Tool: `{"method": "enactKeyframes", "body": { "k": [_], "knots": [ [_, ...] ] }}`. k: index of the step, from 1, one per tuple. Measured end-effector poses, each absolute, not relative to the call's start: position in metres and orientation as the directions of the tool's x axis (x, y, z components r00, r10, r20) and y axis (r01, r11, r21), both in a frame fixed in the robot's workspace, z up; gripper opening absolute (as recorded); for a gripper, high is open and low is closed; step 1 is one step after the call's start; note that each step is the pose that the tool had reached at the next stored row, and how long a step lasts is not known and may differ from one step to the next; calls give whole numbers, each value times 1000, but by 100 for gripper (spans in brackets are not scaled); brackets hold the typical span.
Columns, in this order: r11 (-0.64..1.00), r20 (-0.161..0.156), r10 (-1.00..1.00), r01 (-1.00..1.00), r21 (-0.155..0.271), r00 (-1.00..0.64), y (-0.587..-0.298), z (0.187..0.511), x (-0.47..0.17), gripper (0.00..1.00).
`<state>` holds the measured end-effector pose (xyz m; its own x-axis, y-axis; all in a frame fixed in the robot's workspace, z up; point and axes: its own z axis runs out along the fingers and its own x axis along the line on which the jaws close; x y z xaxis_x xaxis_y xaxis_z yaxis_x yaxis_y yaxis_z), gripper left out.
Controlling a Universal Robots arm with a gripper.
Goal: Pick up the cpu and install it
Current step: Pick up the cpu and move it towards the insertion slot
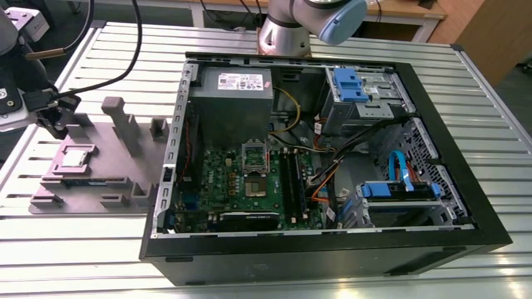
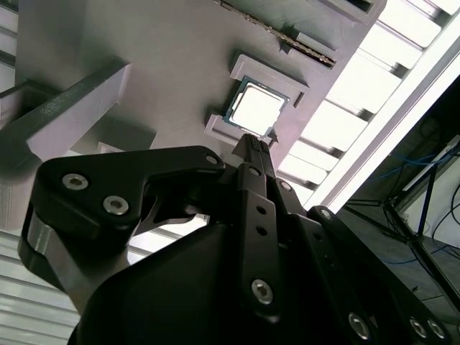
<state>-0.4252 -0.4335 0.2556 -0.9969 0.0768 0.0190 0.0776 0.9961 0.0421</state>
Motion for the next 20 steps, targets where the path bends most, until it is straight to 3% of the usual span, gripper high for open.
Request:
{"method": "enactKeyframes", "body": {
  "k": [11, 16, 19, 20],
  "knots": [
    [996, 19, 77, 78, 42, -997, -434, 255, -425, 11],
    [996, 19, 77, 78, 42, -997, -434, 255, -425, 35],
    [996, 19, 77, 78, 42, -997, -434, 255, -425, 41],
    [996, 19, 77, 78, 42, -997, -434, 255, -425, 47]
  ]
}}
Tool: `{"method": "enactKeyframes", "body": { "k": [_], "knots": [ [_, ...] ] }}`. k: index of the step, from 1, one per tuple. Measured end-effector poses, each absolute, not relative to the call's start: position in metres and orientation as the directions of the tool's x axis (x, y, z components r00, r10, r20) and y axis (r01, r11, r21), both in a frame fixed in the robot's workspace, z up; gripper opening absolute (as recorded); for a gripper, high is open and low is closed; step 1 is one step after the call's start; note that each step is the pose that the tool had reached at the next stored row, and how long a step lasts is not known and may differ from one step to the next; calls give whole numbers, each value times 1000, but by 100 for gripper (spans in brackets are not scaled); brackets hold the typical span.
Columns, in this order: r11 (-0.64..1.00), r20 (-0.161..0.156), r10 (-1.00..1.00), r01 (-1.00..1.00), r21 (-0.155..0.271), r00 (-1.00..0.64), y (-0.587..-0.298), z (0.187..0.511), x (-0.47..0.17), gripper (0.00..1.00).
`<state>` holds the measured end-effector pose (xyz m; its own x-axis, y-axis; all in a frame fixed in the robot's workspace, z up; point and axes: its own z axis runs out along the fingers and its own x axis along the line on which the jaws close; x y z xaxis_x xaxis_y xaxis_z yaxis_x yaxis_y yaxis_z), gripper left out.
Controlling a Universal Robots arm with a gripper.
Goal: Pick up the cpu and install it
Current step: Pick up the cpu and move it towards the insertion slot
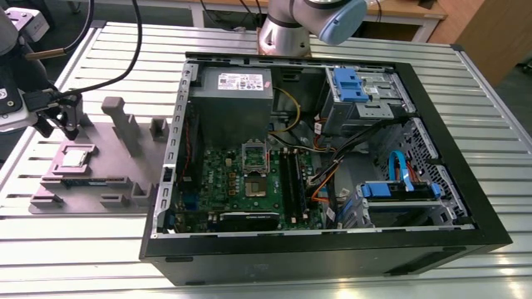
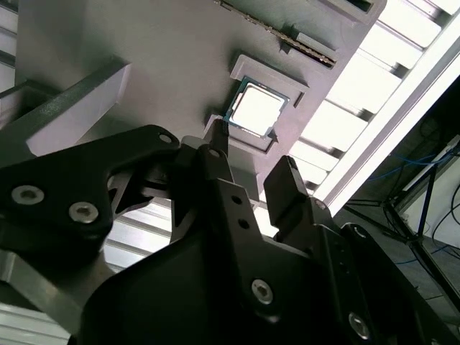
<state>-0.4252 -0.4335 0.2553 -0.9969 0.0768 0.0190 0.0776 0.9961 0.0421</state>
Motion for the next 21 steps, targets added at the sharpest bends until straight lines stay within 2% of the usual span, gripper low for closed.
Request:
{"method": "enactKeyframes", "body": {
  "k": [21],
  "knots": [
    [996, 18, 77, 77, 42, -997, -434, 241, -425, 47]
  ]
}}
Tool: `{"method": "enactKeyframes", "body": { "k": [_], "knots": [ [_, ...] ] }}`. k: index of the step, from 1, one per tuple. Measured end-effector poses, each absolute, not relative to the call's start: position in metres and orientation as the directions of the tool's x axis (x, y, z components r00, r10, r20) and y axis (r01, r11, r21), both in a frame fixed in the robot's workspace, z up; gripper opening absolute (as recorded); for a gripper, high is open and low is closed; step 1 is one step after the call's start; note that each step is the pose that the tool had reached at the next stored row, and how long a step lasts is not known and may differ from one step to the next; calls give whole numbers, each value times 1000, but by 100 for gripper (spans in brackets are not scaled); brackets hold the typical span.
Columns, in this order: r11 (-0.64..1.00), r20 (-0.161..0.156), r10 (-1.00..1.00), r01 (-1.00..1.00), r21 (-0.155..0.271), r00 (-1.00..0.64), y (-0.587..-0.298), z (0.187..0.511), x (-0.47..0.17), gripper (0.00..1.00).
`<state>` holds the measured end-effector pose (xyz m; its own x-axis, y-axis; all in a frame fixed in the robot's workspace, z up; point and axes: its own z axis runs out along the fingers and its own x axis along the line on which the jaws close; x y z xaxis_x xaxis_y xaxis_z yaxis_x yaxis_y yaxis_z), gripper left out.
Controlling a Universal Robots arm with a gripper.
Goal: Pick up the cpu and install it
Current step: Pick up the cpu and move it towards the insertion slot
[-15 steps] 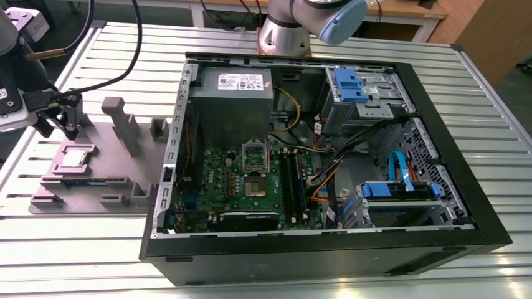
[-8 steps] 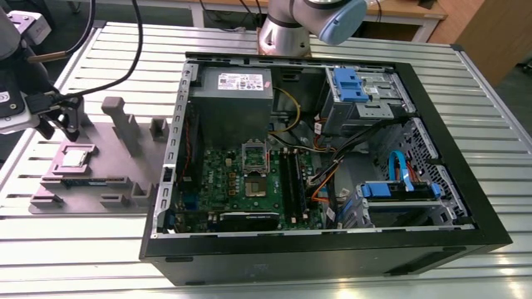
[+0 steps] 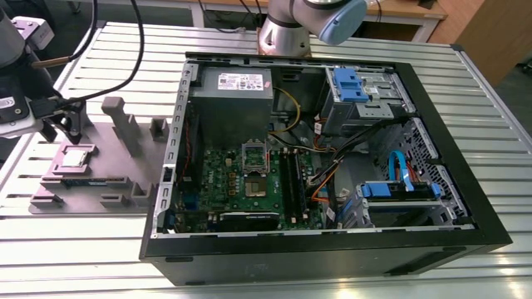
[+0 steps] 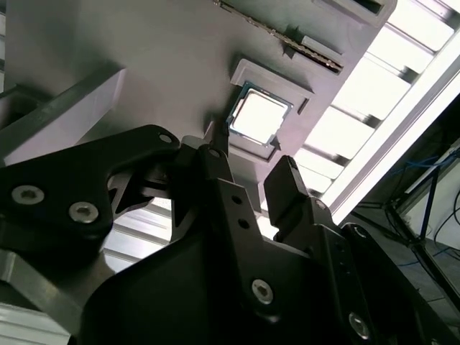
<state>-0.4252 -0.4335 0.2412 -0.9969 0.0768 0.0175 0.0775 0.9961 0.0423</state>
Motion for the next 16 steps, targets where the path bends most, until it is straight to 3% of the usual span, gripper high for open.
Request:
{"method": "enactKeyframes", "body": {
  "k": [16],
  "knots": [
    [996, 16, 76, 77, 41, -997, -434, 217, -426, 47]
  ]
}}
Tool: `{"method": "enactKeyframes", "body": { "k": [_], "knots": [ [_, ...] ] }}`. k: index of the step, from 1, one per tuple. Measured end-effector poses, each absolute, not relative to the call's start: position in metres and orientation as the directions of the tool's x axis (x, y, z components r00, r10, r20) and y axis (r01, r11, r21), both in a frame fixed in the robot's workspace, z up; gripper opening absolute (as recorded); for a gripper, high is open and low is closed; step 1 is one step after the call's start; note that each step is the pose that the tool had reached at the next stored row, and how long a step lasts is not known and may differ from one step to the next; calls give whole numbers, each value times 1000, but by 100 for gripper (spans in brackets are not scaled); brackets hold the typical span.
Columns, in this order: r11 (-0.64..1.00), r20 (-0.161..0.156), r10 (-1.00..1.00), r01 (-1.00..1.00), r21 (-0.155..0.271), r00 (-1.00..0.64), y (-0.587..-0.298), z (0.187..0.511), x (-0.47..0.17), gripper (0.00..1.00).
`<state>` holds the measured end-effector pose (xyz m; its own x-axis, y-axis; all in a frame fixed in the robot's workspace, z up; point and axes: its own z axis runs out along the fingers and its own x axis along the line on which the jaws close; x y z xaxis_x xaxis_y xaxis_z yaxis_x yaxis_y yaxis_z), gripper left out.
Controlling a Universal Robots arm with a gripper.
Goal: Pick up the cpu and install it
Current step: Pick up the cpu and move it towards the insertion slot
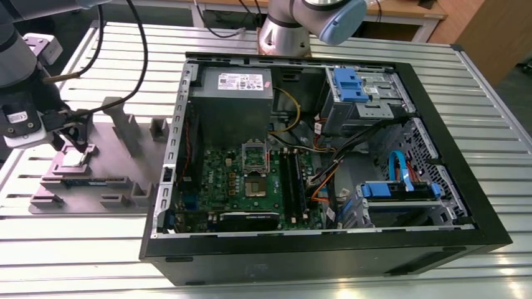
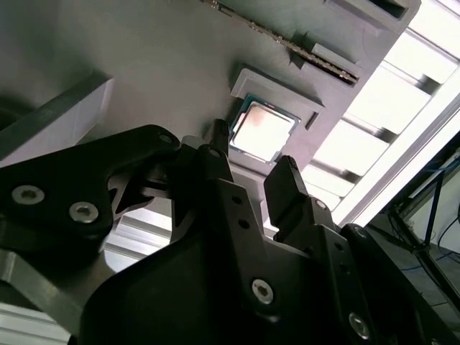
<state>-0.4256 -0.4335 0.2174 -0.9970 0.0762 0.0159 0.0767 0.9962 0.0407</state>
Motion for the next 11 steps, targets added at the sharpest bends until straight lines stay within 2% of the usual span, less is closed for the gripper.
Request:
{"method": "enactKeyframes", "body": {
  "k": [8, 9, 10, 11],
  "knots": [
    [996, 16, 76, 76, 40, -997, -434, 217, -426, 49],
    [996, 16, 76, 76, 40, -997, -434, 217, -426, 54],
    [996, 16, 76, 76, 39, -997, -434, 217, -426, 54],
    [996, 16, 76, 76, 39, -997, -434, 217, -426, 61]
  ]
}}
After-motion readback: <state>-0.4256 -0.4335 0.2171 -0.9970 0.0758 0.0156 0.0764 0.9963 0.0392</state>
